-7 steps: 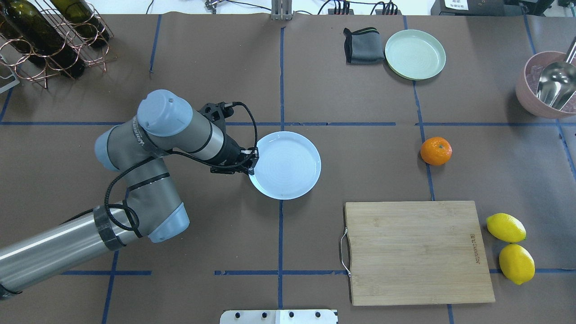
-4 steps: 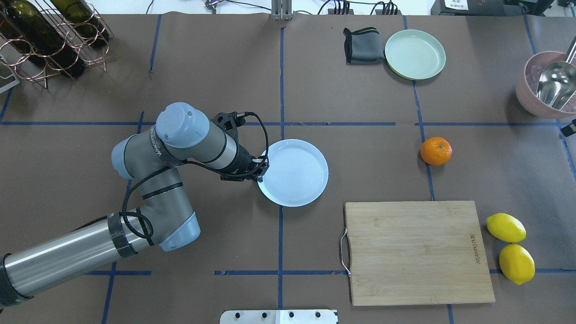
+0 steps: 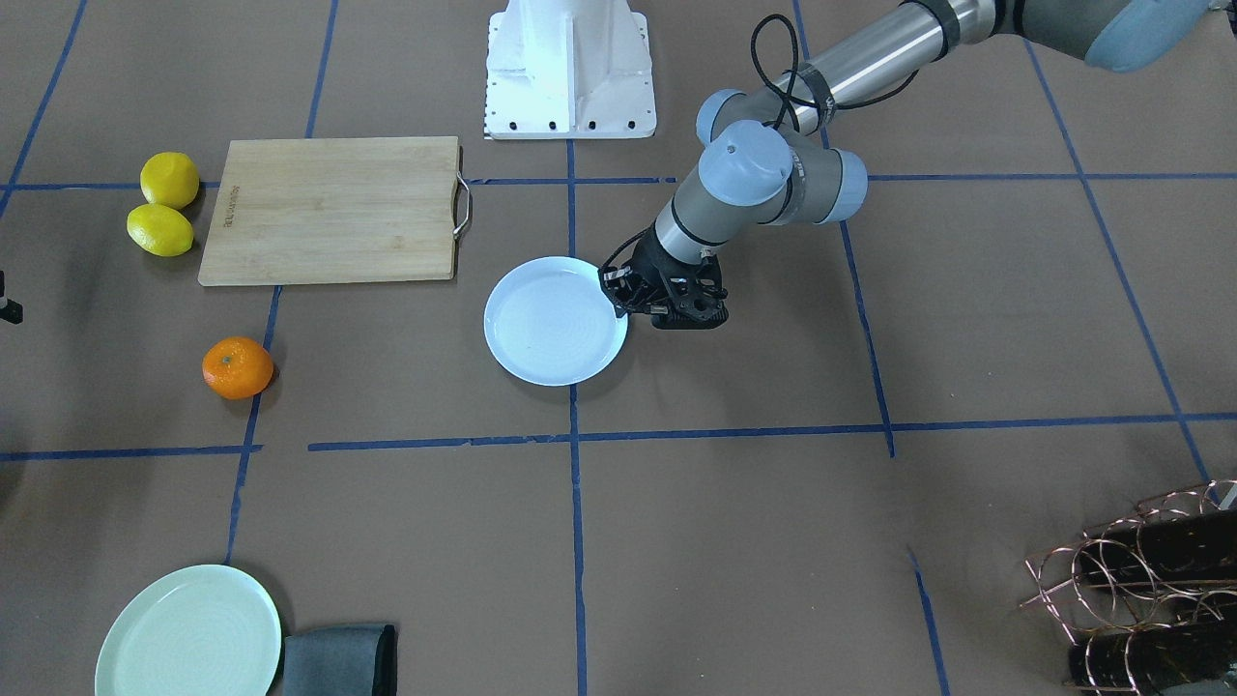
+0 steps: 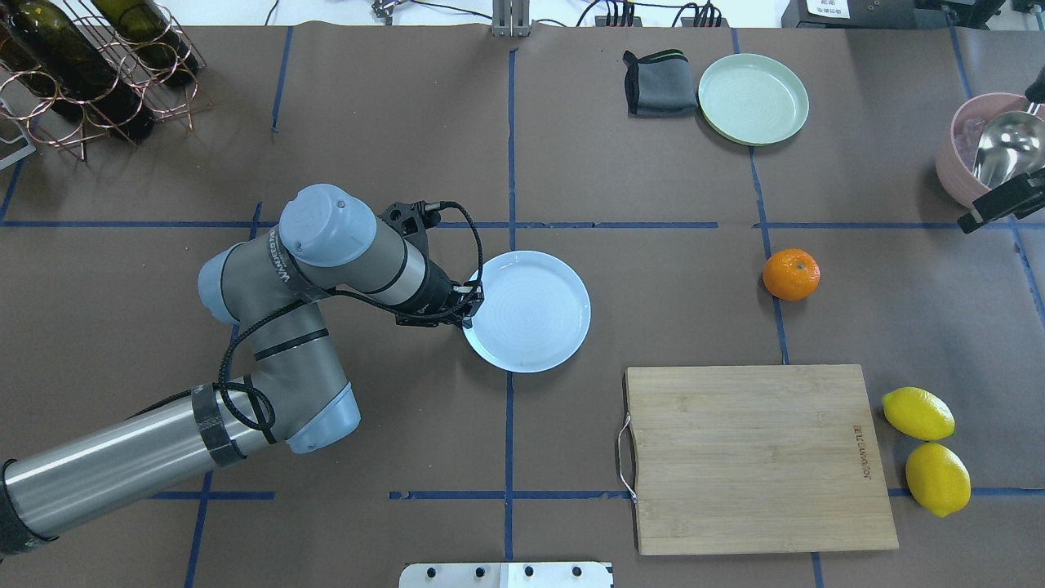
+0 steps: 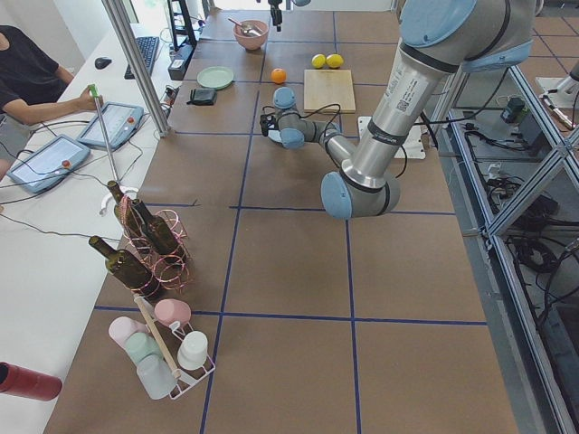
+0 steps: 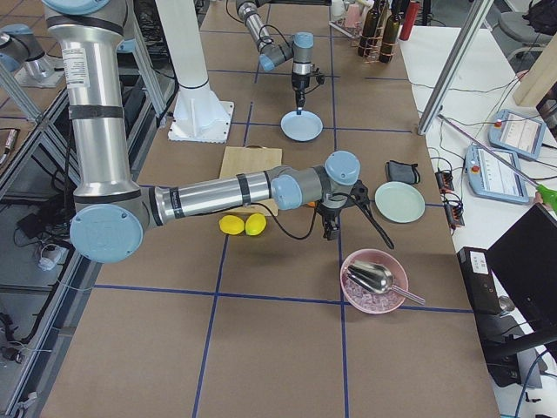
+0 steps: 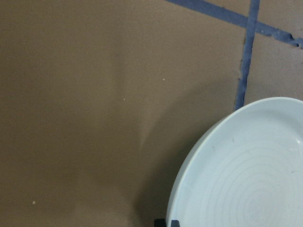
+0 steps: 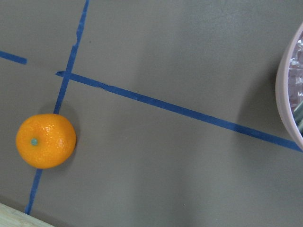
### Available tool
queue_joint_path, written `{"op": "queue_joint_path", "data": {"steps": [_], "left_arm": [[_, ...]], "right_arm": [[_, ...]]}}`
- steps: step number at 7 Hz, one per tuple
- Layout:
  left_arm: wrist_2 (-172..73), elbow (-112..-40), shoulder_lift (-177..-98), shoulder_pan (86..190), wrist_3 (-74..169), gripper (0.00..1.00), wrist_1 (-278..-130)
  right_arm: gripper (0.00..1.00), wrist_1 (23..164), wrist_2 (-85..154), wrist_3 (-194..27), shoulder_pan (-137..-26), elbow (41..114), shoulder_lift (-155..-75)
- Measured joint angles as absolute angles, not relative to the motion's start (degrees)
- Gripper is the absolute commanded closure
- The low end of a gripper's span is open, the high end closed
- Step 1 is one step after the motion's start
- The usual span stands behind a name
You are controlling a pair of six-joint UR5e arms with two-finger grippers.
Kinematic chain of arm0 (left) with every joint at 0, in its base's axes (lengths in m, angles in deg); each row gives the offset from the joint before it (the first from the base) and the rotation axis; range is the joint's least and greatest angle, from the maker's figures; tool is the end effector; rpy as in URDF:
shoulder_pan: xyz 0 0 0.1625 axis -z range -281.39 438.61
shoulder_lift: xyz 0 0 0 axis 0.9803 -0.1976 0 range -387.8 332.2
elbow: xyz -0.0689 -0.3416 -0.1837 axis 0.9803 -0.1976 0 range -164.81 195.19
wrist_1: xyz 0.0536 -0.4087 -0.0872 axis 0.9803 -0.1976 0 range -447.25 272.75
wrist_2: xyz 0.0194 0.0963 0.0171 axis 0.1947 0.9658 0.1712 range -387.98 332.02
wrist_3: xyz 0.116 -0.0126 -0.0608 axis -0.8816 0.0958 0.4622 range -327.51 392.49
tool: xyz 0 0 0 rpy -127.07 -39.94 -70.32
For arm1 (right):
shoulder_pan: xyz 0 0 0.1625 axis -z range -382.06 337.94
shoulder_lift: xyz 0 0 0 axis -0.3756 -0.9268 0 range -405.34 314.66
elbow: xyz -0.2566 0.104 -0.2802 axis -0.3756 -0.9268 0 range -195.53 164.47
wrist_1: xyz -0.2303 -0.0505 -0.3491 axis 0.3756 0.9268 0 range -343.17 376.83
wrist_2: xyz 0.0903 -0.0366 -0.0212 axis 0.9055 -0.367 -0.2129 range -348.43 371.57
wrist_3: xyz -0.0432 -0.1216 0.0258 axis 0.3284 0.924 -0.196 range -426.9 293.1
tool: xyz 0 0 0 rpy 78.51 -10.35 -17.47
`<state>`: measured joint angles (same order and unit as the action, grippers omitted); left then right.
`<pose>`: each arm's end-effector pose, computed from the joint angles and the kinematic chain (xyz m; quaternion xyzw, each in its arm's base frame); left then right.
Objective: Pick orange to plate
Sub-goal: 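Reach the right gripper down onto the orange while the left gripper holds the plate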
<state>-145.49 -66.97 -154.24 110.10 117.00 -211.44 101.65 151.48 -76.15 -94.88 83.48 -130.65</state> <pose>0.5883 -0.4454 0.2527 -0.0320 0.5442 -0.0659 0.8357 -0.1290 -0.5277 0.5083 0.0497 -0.4391 -0.1309 0.8874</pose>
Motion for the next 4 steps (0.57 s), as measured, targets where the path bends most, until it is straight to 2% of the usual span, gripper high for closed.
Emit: {"op": "queue_joint_path", "data": {"steps": [1,2,3,4], "left_arm": [[-145.49,-67.01,-153.70,110.34,116.97,0.35,-211.45],[-145.49,-67.08,-153.21,110.45,116.96,0.22,-211.52],[-145.48,-67.78,-152.72,110.56,116.99,0.16,-211.73],[-145.49,-69.43,-152.08,110.83,117.11,0.16,-212.08]], "right_arm": [[0.00,101.62,151.10,-79.04,-93.61,84.75,-130.30],[0.00,101.08,150.09,-81.56,-92.22,85.72,-130.10],[0.00,99.20,148.79,-84.88,-90.48,86.25,-130.03],[0.00,95.38,146.94,-90.96,-87.71,86.48,-129.93]]}}
